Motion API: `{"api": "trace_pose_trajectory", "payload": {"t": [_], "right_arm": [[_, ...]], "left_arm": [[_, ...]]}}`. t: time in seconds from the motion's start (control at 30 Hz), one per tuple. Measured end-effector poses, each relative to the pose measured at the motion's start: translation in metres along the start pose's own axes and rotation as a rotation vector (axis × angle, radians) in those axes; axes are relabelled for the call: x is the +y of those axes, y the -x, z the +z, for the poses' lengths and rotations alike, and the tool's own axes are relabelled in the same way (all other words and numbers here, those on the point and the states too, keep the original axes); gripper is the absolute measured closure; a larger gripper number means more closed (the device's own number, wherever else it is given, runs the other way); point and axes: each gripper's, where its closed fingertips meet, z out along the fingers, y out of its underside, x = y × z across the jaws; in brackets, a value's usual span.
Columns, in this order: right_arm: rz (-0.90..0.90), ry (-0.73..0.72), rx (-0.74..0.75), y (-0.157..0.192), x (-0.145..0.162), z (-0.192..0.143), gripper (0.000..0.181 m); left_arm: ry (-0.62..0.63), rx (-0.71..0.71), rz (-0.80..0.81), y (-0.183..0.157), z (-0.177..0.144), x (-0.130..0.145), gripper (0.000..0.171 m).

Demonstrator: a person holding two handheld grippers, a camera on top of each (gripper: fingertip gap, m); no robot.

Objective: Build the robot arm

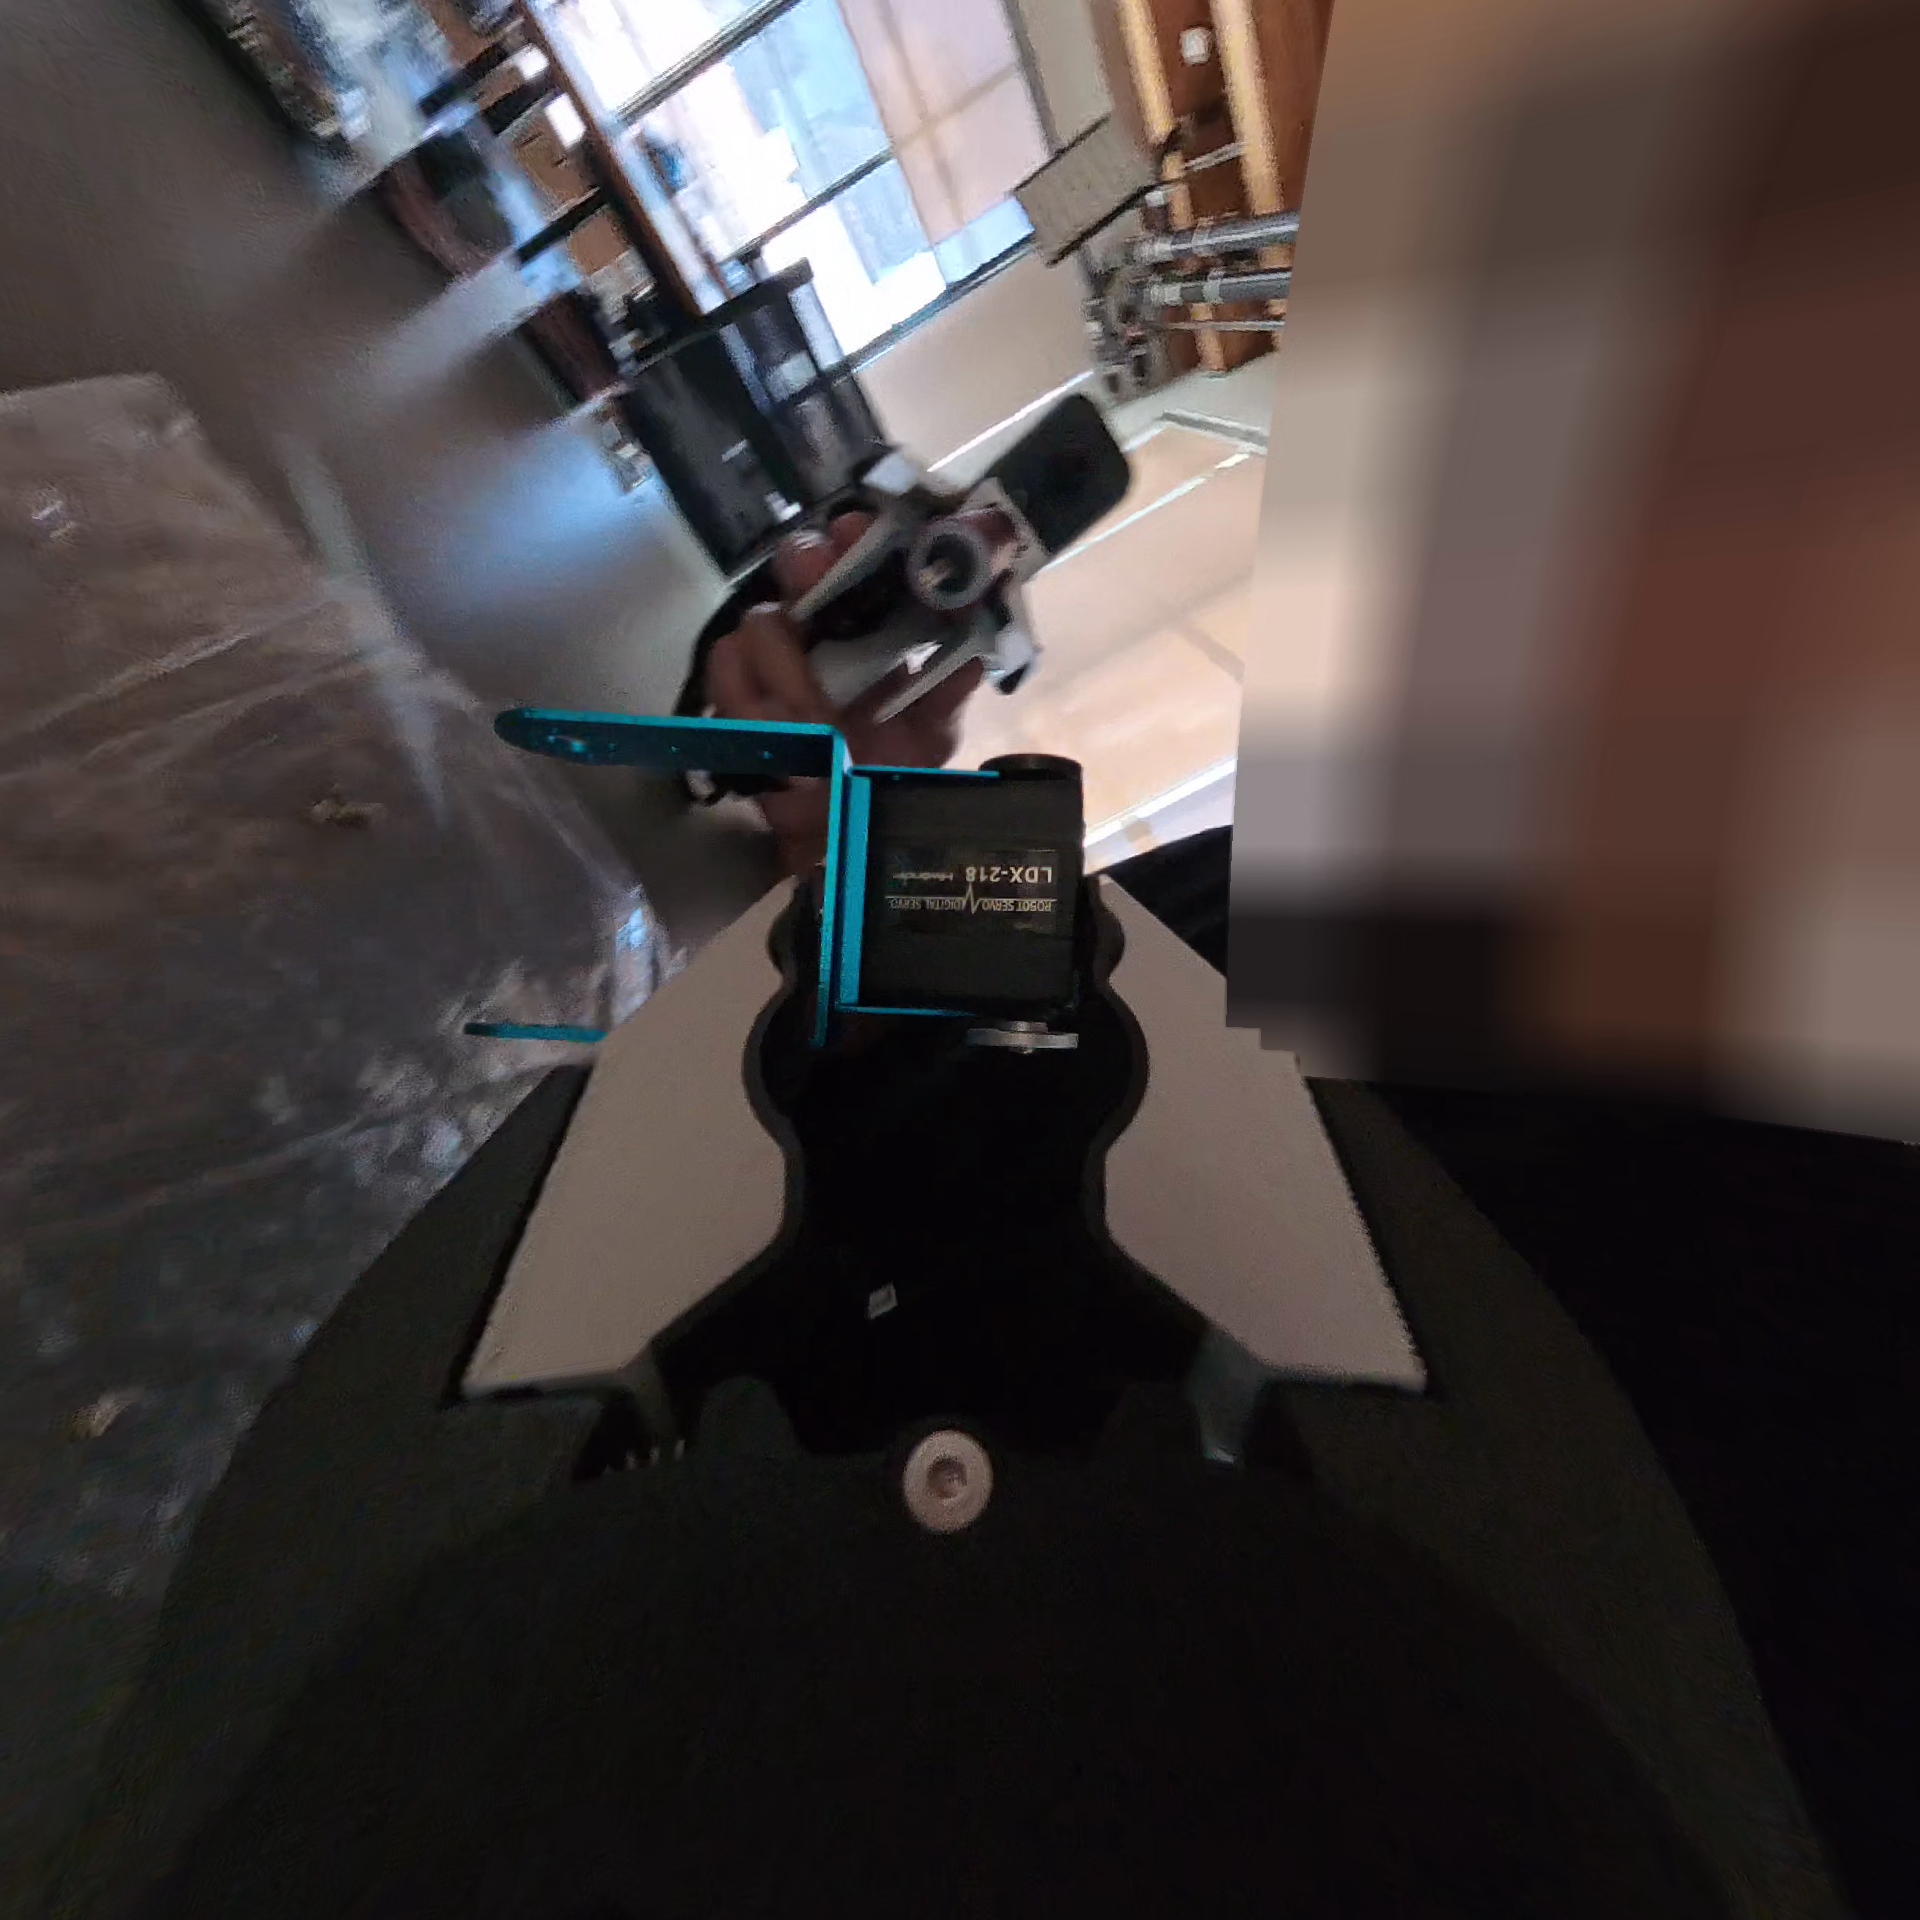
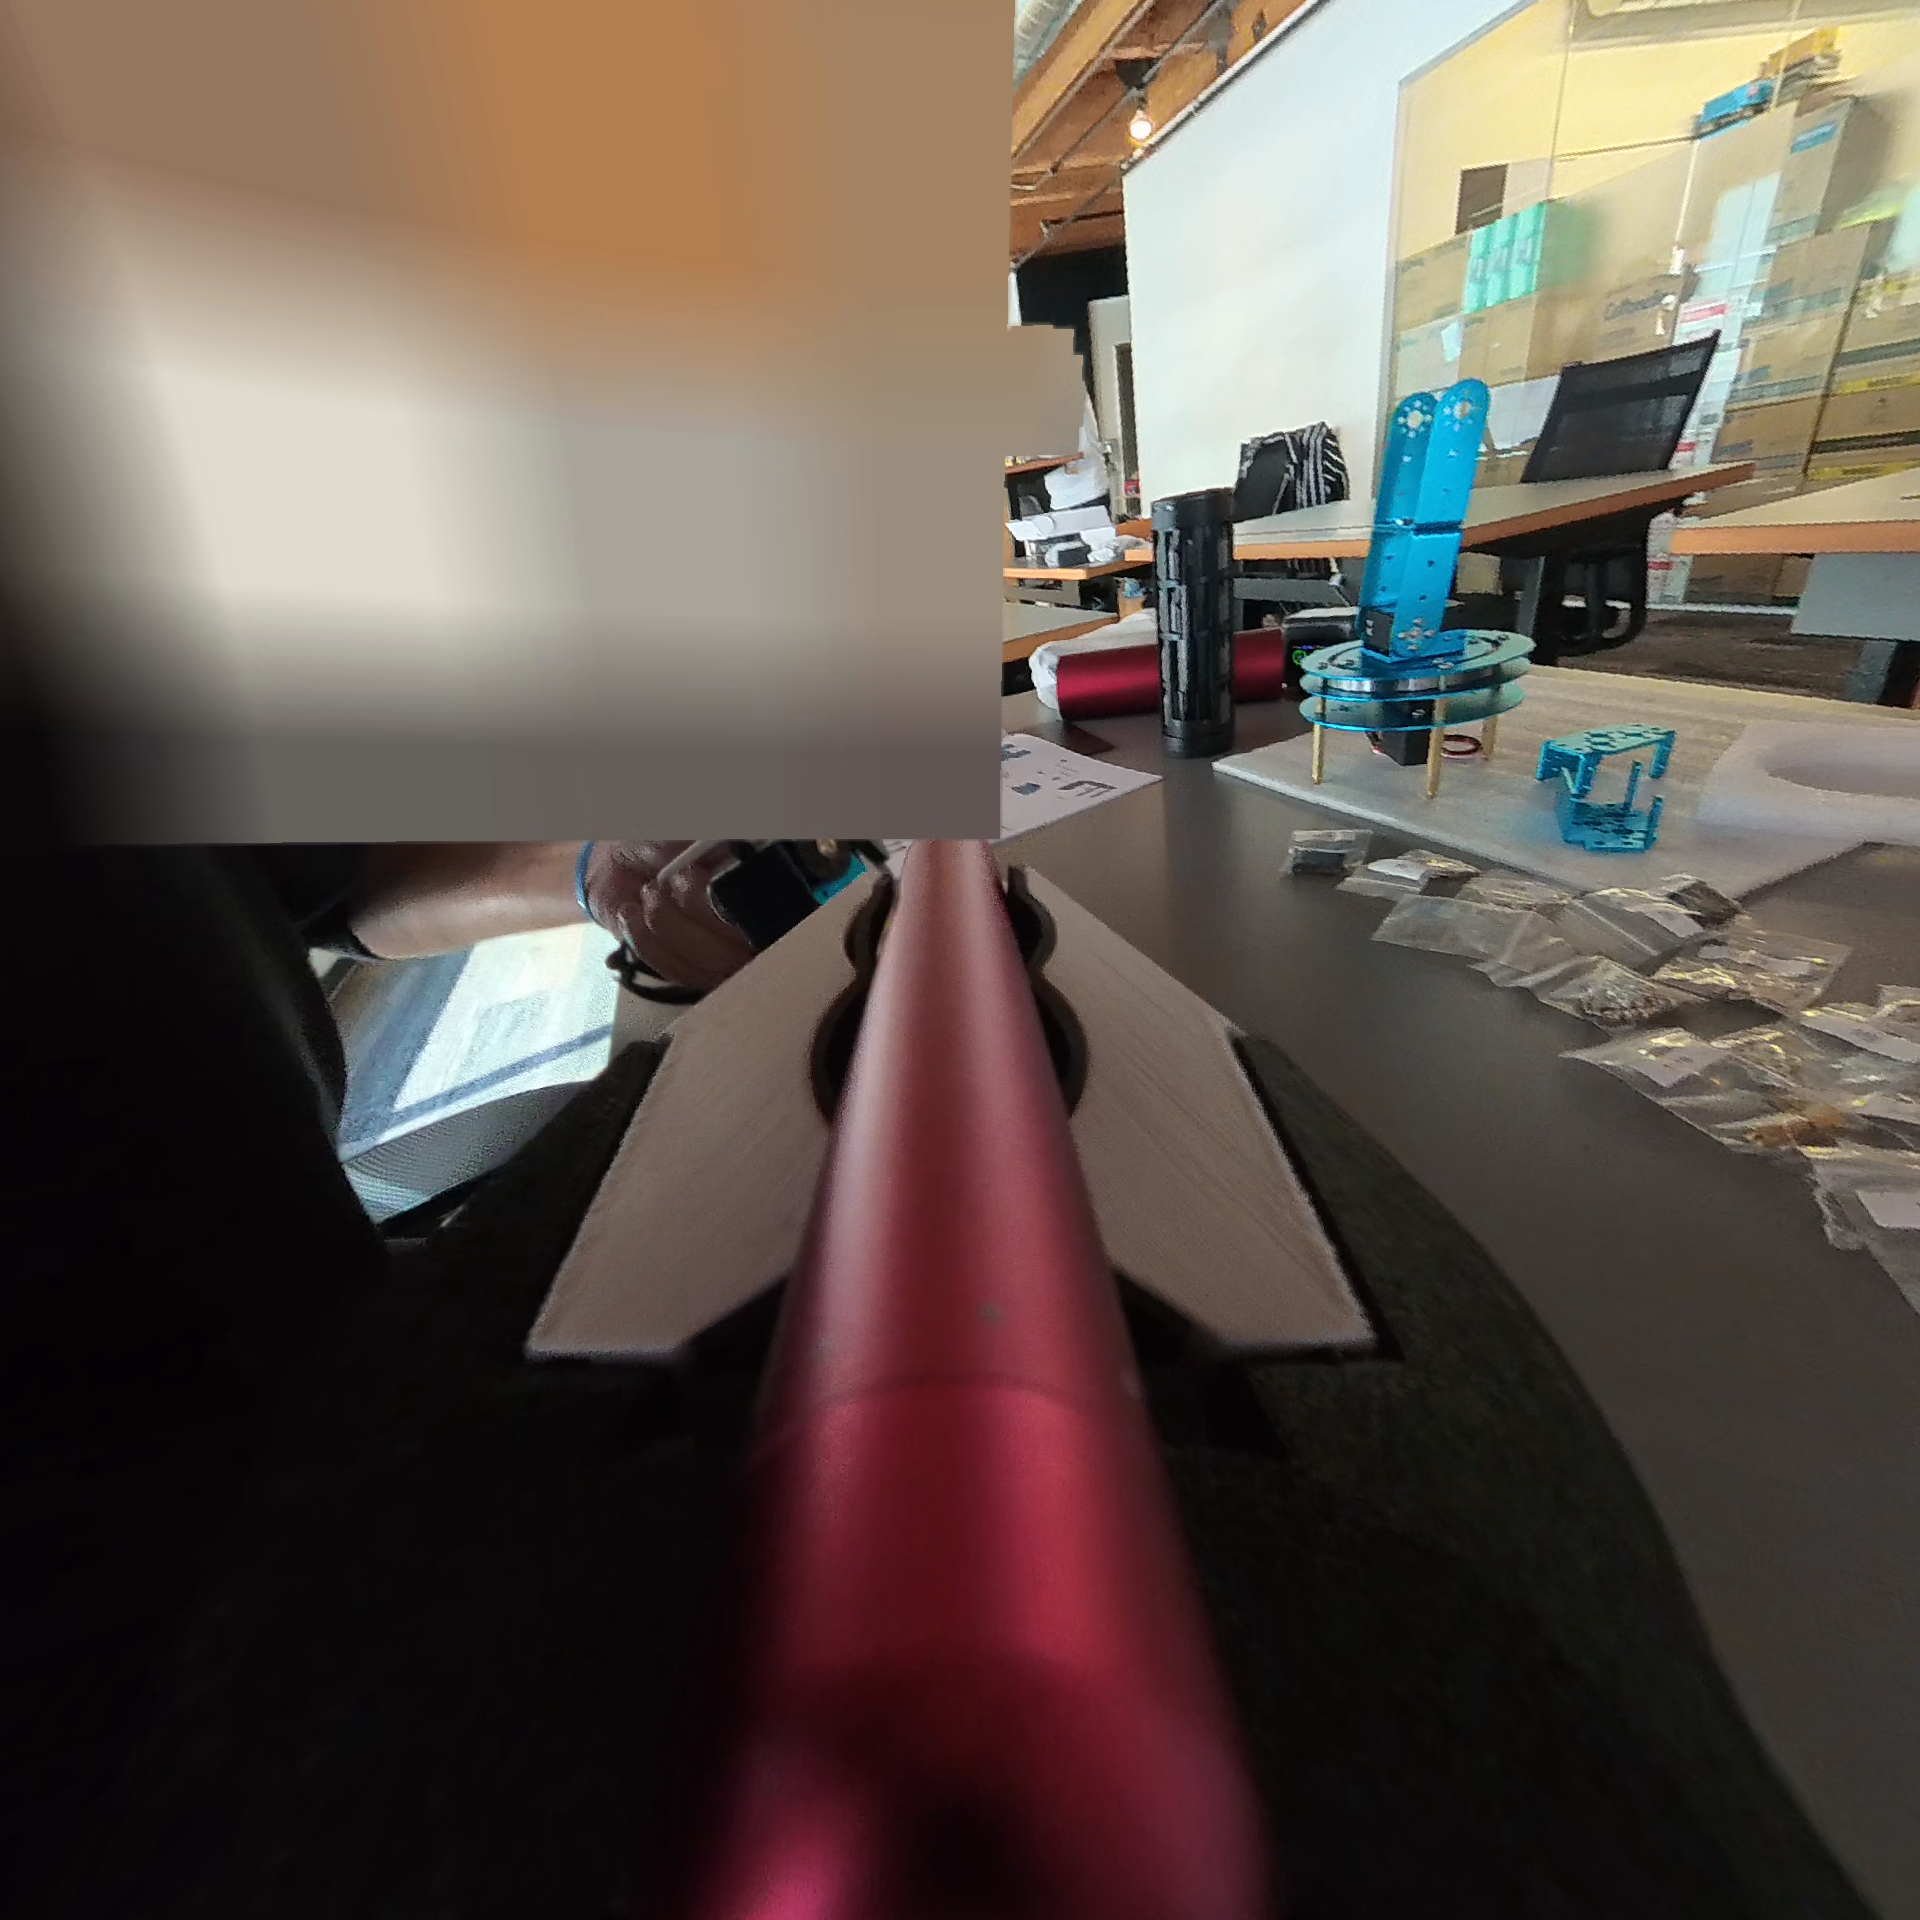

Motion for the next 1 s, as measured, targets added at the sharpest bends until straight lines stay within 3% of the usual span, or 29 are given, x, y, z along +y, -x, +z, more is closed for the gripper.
{"api": "trace_pose_trajectory", "payload": {"t": [0.1, 0.17, 0.27, 0.33, 0.4, 0.43, 0.53, 0.63, 0.87, 1.0], "right_arm": [[0.01, 0.001, 0.014, -0.003, 0.001, 0.0, 0.158], [0.011, -0.003, 0.019, -0.004, 0.0, -0.001, 0.158], [0.005, -0.001, 0.029, -0.005, 0.0, -0.001, 0.16], [0.004, 0.002, 0.03, -0.005, 0.001, -0.001, 0.159], [0.002, 0.006, 0.027, -0.004, 0.002, 0.0, 0.16], [0.001, 0.009, 0.025, -0.004, 0.002, 0.0, 0.16], [-0.004, 0.02, 0.027, -0.003, 0.005, 0.001, 0.16], [0.0, 0.028, 0.022, -0.003, 0.006, 0.002, 0.16], [0.006, 0.048, 0.012, -0.002, 0.01, 0.004, 0.16], [0.01, 0.051, 0.01, -0.002, 0.011, 0.004, 0.161]], "left_arm": [[0.013, -0.053, -0.049, 0.004, -0.01, -0.003, 0.122], [0.076, -0.173, 0.073, 0.004, -0.02, -0.006, 0.122], [0.273, -0.55, 0.483, 0.026, -0.052, -0.019, 0.122], [0.469, -0.826, 0.787, 0.054, -0.087, -0.029, 0.121], [0.689, -0.987, 0.949, 0.079, -0.123, -0.029, 0.121], [0.768, -0.99, 0.961, 0.085, -0.134, -0.023, 0.121], [0.84, -0.889, 0.931, 0.086, -0.145, -0.007, 0.121], [0.934, -0.9, 0.938, 0.094, -0.161, 0.002, 0.121], [0.91, -0.888, 0.88, 0.091, -0.167, 0.003, 0.12], [0.809, -0.902, 0.777, 0.072, -0.177, -0.019, 0.12]]}}
